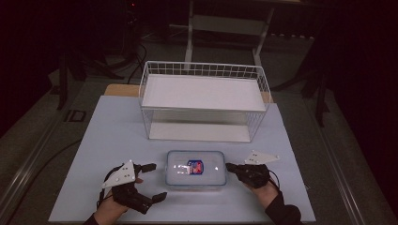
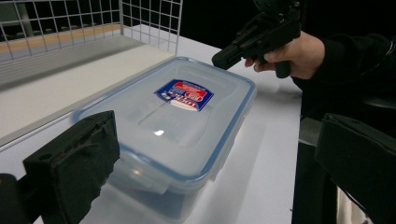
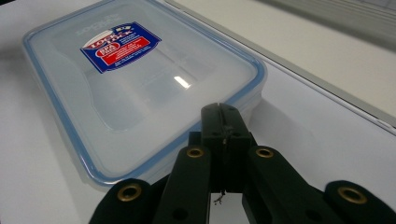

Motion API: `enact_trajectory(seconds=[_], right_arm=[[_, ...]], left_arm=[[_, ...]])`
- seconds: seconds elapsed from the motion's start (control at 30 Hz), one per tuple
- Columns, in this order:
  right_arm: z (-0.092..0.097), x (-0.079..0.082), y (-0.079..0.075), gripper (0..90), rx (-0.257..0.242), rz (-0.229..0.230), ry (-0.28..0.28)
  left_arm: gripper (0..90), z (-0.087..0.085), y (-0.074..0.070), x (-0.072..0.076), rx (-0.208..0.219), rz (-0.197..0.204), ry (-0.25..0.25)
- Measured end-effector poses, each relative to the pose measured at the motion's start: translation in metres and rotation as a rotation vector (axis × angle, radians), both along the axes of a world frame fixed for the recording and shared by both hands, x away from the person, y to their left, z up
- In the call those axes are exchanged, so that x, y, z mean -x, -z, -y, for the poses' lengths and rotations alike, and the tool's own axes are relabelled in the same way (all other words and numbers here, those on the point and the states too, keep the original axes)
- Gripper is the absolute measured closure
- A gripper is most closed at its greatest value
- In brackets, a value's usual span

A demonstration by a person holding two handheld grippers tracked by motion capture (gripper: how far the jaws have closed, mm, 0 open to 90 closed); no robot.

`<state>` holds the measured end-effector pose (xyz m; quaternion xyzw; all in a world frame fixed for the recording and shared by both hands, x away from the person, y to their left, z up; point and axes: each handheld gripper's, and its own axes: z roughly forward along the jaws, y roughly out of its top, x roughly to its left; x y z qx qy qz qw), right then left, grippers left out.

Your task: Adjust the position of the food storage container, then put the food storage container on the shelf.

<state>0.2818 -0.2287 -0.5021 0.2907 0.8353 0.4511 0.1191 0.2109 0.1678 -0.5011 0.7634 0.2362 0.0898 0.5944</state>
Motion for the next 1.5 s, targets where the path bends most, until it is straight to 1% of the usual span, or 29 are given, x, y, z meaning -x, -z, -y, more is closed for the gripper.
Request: enact_trajectory(seconds=[0.17,0.27,0.3,0.37,0.43,0.5,0.53,0.57,0.6,0.63,0.67,0.7,0.73,0.8,0.83,0.87,0.93,0.97,1.0,1.03,1.1,1.17,1.2,1.23,1.27,1.3,1.43,1.47,1.5], right_arm=[[-0.005,-0.001,0.000,90.0,-0.003,-0.001,-0.013],[-0.003,0.000,-0.006,90.0,-0.021,0.024,-0.001],[-0.001,0.002,-0.010,89.9,-0.032,0.036,0.000],[-0.001,0.003,-0.012,89.3,-0.039,0.045,0.003],[0.001,0.006,-0.015,85.2,-0.053,0.061,0.003],[0.002,0.011,-0.020,79.8,-0.067,0.087,-0.002],[0.003,0.013,-0.022,74.3,-0.083,0.100,-0.018],[0.004,0.015,-0.023,67.4,-0.094,0.108,-0.020],[0.004,0.017,-0.025,63.2,-0.103,0.115,-0.018],[0.005,0.017,-0.026,58.9,-0.116,0.116,-0.020],[0.006,0.018,-0.027,52.7,-0.133,0.116,-0.025],[0.006,0.019,-0.028,45.0,-0.144,0.118,-0.026],[0.007,0.020,-0.030,30.9,-0.174,0.124,-0.041],[0.007,0.021,-0.031,17.1,-0.181,0.140,-0.054],[0.007,0.021,-0.032,13.8,-0.181,0.145,-0.063],[0.007,0.022,-0.034,13.6,-0.193,0.155,-0.061],[0.005,0.021,-0.037,10.3,-0.194,0.161,-0.065],[0.006,0.021,-0.039,10.3,-0.208,0.172,-0.076],[0.006,0.022,-0.039,10.3,-0.214,0.191,-0.082],[0.006,0.022,-0.042,10.3,-0.198,0.212,-0.078],[0.006,0.022,-0.045,10.4,-0.175,0.232,-0.061],[0.007,0.023,-0.048,10.4,-0.178,0.259,-0.043],[0.007,0.024,-0.049,10.4,-0.185,0.266,-0.041],[0.007,0.024,-0.049,10.4,-0.185,0.266,-0.041],[0.007,0.024,-0.050,10.7,-0.186,0.273,-0.038],[0.007,0.026,-0.052,11.5,-0.170,0.304,-0.013],[0.007,0.029,-0.053,11.5,-0.195,0.352,0.030],[0.007,0.030,-0.054,11.7,-0.209,0.358,0.040],[0.008,0.030,-0.054,13.2,-0.213,0.368,0.048]], left_arm=[[0.0,0.000,0.000,0.000,0.001,0.000,0.000],[0.0,0.000,0.000,0.000,0.002,0.001,-0.003],[0.0,0.000,-0.001,0.000,0.001,0.001,-0.004],[0.0,0.000,-0.001,0.001,0.000,0.004,-0.005],[0.0,0.000,-0.002,0.001,0.001,0.007,-0.007],[0.0,0.000,-0.002,0.001,-0.001,0.007,-0.013],[0.0,0.000,-0.003,0.000,-0.001,0.005,-0.014],[0.0,0.000,-0.003,0.000,0.000,0.003,-0.017],[0.0,-0.001,-0.003,0.000,-0.002,0.003,-0.019],[0.0,0.000,-0.003,0.000,-0.007,0.001,-0.022],[0.0,0.000,-0.004,-0.001,-0.012,0.004,-0.025],[0.0,0.000,-0.006,-0.001,-0.014,0.001,-0.034],[0.0,0.000,-0.007,-0.001,-0.015,-0.002,-0.038],[0.0,0.001,-0.012,-0.001,-0.009,-0.004,-0.041],[0.0,0.002,-0.016,-0.001,-0.012,-0.003,-0.045],[0.0,0.002,-0.018,-0.002,-0.011,-0.001,-0.048],[0.0,0.002,-0.025,-0.004,-0.010,-0.002,-0.058],[0.0,0.002,-0.027,-0.004,-0.013,0.002,-0.064],[0.0,0.003,-0.030,-0.006,-0.029,0.007,-0.074],[0.0,0.002,-0.032,-0.007,-0.039,0.011,-0.077],[0.0,0.002,-0.035,-0.011,-0.064,0.009,-0.091],[0.0,0.000,-0.038,-0.016,-0.064,-0.010,-0.111],[0.0,-0.001,-0.039,-0.017,-0.065,-0.020,-0.119],[0.0,-0.001,-0.039,-0.017,-0.065,-0.020,-0.119],[0.0,-0.004,-0.041,-0.025,-0.055,-0.054,-0.138],[0.0,-0.005,-0.042,-0.027,-0.048,-0.067,-0.151],[0.0,-0.009,-0.044,-0.037,-0.023,-0.117,-0.185],[0.0,-0.009,-0.045,-0.039,-0.024,-0.129,-0.188],[0.0,-0.008,-0.045,-0.041,-0.027,-0.139,-0.193]])
